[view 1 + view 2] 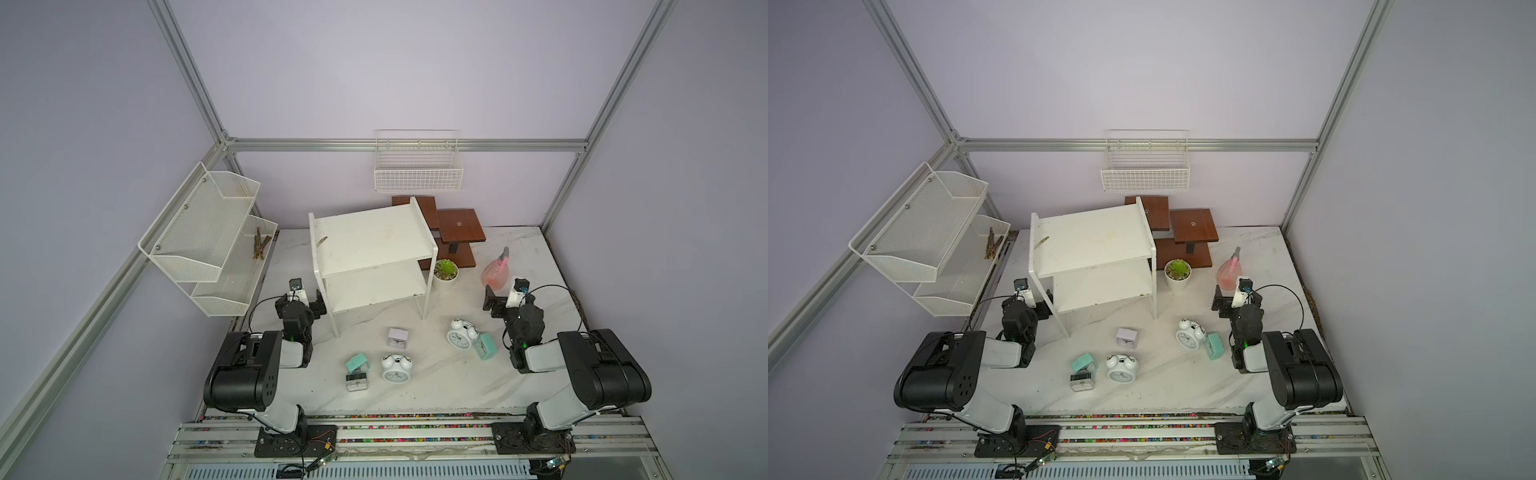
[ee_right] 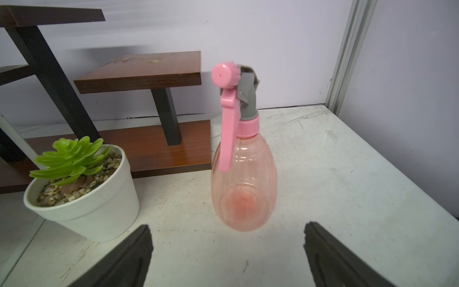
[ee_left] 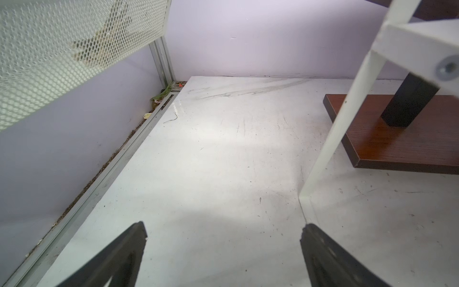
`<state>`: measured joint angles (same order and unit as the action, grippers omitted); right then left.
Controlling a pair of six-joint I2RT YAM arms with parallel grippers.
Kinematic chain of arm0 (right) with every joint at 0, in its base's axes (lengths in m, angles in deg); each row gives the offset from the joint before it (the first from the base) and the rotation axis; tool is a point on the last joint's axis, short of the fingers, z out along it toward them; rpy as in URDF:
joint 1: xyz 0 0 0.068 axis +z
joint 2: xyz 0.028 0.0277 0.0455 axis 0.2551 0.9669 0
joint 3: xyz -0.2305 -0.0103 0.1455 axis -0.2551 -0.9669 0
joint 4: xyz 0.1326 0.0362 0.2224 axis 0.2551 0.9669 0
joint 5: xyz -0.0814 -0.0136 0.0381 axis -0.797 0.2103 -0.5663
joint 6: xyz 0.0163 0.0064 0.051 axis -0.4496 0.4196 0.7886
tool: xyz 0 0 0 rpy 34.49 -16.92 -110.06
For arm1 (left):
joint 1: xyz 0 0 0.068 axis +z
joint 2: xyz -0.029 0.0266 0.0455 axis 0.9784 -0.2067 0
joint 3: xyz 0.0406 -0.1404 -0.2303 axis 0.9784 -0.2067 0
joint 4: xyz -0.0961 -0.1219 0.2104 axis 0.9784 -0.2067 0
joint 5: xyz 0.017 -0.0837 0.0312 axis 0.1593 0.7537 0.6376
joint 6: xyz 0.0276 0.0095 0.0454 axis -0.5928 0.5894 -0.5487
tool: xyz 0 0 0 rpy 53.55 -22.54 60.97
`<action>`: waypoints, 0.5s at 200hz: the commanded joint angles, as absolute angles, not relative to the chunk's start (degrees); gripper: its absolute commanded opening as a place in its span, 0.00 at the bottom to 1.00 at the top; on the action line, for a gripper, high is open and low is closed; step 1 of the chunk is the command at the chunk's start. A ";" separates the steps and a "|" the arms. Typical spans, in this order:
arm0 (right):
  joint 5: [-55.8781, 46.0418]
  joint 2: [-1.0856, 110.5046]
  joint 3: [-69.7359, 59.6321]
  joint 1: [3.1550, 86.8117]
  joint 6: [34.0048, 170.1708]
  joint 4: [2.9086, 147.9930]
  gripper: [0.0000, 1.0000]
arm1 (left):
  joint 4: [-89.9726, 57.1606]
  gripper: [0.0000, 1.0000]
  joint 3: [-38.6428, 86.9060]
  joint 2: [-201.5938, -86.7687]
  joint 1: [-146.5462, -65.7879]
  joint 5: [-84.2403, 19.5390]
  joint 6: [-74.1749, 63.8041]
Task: Place the alarm clocks on the shelf by style
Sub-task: Pick up the alarm from the center of the board.
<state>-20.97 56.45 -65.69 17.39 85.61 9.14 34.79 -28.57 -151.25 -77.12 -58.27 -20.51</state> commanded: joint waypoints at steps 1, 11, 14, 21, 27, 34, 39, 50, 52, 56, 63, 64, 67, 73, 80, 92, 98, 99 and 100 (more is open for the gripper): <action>-20.78 56.70 -64.84 17.48 84.97 9.20 0.99 | 35.98 1.00 -28.50 -150.30 -77.16 -55.67 -21.23; -20.78 56.72 -64.82 17.51 85.03 9.25 0.99 | 35.09 1.00 -28.02 -150.33 -77.17 -55.90 -21.18; -20.78 56.72 -64.78 17.46 85.03 9.25 0.99 | 34.72 1.00 -27.78 -150.32 -77.11 -56.00 -21.10; -20.74 56.71 -64.84 17.50 84.97 9.25 0.99 | 34.09 1.00 -27.46 -150.31 -77.14 -56.21 -20.93; -20.78 56.71 -64.84 17.49 84.99 9.25 0.99 | 34.17 1.00 -27.59 -150.23 -77.13 -56.12 -21.00; -20.77 56.68 -64.84 17.49 85.00 9.25 0.99 | 34.29 1.00 -27.60 -150.31 -77.17 -56.17 -20.99; -20.77 56.68 -64.84 17.46 84.98 9.25 0.99 | 34.37 1.00 -27.62 -150.33 -77.23 -56.18 -20.99; -20.76 56.72 -64.84 17.54 84.99 9.25 0.99 | 34.27 1.00 -27.68 -150.31 -77.15 -56.16 -21.00; -20.78 56.72 -64.84 17.51 84.97 9.25 0.99 | 34.28 1.00 -27.65 -150.31 -77.16 -56.18 -21.00; -20.81 56.69 -64.84 17.51 84.97 9.21 0.99 | 34.33 1.00 -27.64 -150.31 -77.17 -56.12 -21.00; -20.78 56.71 -64.83 17.51 84.99 9.24 0.99 | 34.33 1.00 -27.63 -150.31 -77.18 -56.13 -21.00; -20.78 56.72 -64.84 17.55 85.02 9.25 0.99 | 34.33 1.00 -27.62 -150.31 -77.14 -56.15 -20.95; -20.77 56.69 -64.84 17.50 84.98 9.21 0.99 | 34.26 1.00 -27.62 -150.33 -77.19 -56.13 -20.99; -20.77 56.71 -64.84 17.47 84.97 9.21 0.99 | 34.33 1.00 -27.65 -150.31 -77.15 -56.10 -20.98; -20.78 56.72 -64.83 17.45 85.01 9.23 0.99 | 34.30 1.00 -27.66 -150.31 -77.14 -56.12 -20.99; -20.78 56.72 -64.82 17.48 84.97 9.25 0.99 | 34.34 1.00 -27.63 -150.31 -77.16 -56.17 -20.99; -20.72 56.72 -64.82 17.50 85.01 9.21 0.99 | 34.33 1.00 -27.62 -150.31 -77.18 -56.16 -20.98; -20.75 56.72 -64.83 17.50 84.99 9.23 0.99 | 34.29 1.00 -27.62 -150.31 -77.18 -56.13 -20.95; -20.77 56.72 -64.84 17.46 84.98 9.24 0.99 | 34.27 1.00 -27.62 -150.31 -77.19 -56.15 -20.97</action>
